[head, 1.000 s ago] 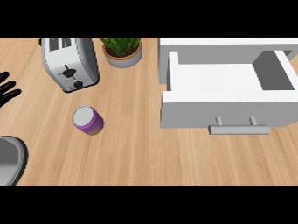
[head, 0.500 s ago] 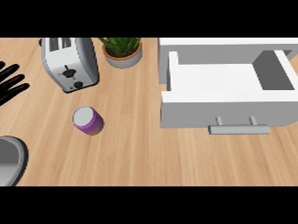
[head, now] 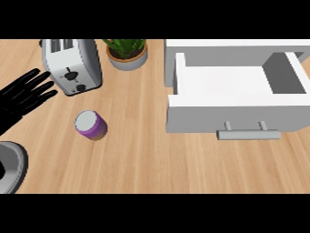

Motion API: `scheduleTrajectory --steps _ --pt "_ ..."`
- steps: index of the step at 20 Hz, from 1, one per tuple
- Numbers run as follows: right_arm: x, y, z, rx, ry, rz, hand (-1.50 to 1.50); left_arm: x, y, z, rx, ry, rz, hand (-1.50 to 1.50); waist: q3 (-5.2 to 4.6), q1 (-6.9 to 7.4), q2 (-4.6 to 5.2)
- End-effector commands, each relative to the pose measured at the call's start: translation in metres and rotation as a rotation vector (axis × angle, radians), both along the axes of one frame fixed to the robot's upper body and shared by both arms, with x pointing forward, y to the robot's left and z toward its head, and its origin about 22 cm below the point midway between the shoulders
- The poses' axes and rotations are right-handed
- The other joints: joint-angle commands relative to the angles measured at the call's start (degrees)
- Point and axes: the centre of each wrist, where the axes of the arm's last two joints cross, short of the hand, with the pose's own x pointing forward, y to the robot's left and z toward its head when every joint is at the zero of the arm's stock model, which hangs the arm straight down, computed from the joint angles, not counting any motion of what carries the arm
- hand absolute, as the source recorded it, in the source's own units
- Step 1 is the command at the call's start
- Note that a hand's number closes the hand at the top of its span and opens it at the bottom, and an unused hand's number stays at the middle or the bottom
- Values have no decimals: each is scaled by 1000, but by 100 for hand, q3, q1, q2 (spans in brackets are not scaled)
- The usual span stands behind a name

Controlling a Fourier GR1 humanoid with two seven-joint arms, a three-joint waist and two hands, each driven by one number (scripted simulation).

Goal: Pick up the can, place it into the drawer and close the drawer

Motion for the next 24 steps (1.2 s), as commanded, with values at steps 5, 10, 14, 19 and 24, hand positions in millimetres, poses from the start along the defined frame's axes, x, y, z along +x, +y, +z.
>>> scheduleTrajectory --steps 5,10,14,19,24 --pt "-15 -5 -2 3 3 12 -150 24 -26 -28 22 14 5 -150 -4 -12 4" --pt "-25 -21 1 -4 2 -1 -150 13 -27 -70 62 35 19 -150 -5 -8 4" --pt "-15 -14 2 -4 -20 -2 -150 19 -34 -90 81 17 53 -150 -5 3 10" --pt "-26 -29 -4 2 -1 14 -150 19 -9 -112 105 45 102 -150 -6 -17 13" --pt "-20 -18 1 9 -1 2 -150 19 -13 -137 112 36 145 -150 -6 2 11"
